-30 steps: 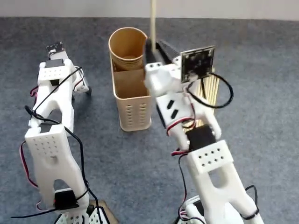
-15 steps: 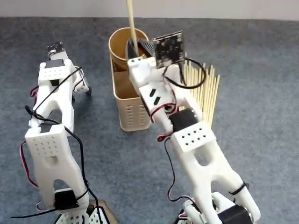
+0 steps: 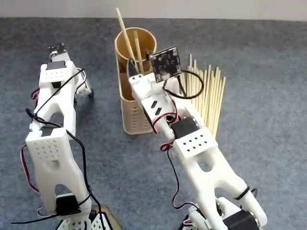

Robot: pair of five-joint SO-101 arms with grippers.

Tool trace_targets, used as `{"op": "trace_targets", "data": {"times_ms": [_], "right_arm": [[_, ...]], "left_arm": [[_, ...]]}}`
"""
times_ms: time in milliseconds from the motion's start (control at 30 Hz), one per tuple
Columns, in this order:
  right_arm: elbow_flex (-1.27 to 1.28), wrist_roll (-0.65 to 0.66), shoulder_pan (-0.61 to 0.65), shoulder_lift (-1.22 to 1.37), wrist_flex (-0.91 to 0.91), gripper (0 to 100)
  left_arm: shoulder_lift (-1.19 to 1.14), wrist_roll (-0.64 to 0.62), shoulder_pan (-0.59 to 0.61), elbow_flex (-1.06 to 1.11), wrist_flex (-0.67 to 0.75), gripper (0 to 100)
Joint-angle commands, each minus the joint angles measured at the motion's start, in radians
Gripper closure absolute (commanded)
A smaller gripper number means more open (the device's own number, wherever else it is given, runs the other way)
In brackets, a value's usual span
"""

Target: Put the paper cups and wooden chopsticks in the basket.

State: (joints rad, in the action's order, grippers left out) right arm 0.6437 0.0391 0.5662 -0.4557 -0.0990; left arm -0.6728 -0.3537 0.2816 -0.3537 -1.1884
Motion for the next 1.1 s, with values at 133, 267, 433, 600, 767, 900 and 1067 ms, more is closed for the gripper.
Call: {"op": "trace_targets", "data": {"times_ms": [133,267,433,600,767,900,1067], "right_arm": [[-0.216,0.052,-0.004,-0.231,-0.295,78.2],[-0.378,0.064,-0.090,-0.331,-0.521,78.2],[-0.521,0.058,-0.357,-0.309,-0.791,78.2],[-0.367,0.038,-0.555,-0.056,-0.888,78.2],[-0.335,0.037,-0.565,0.300,-0.891,78.2],[-0.387,0.034,-0.578,0.510,-0.888,78.2],[-0.461,0.032,-0.601,0.656,-0.888,78.2]], "left_arm": [[0.004,0.014,-0.010,-0.002,0.025,78],[0.004,0.014,-0.012,-0.002,0.025,78],[0.004,0.014,-0.012,-0.002,0.025,78],[0.004,0.014,-0.021,-0.004,0.026,78],[0.004,0.014,-0.025,-0.002,0.021,78],[0.004,0.014,-0.022,-0.001,0.020,78],[0.004,0.014,-0.024,-0.001,0.025,78]]}}
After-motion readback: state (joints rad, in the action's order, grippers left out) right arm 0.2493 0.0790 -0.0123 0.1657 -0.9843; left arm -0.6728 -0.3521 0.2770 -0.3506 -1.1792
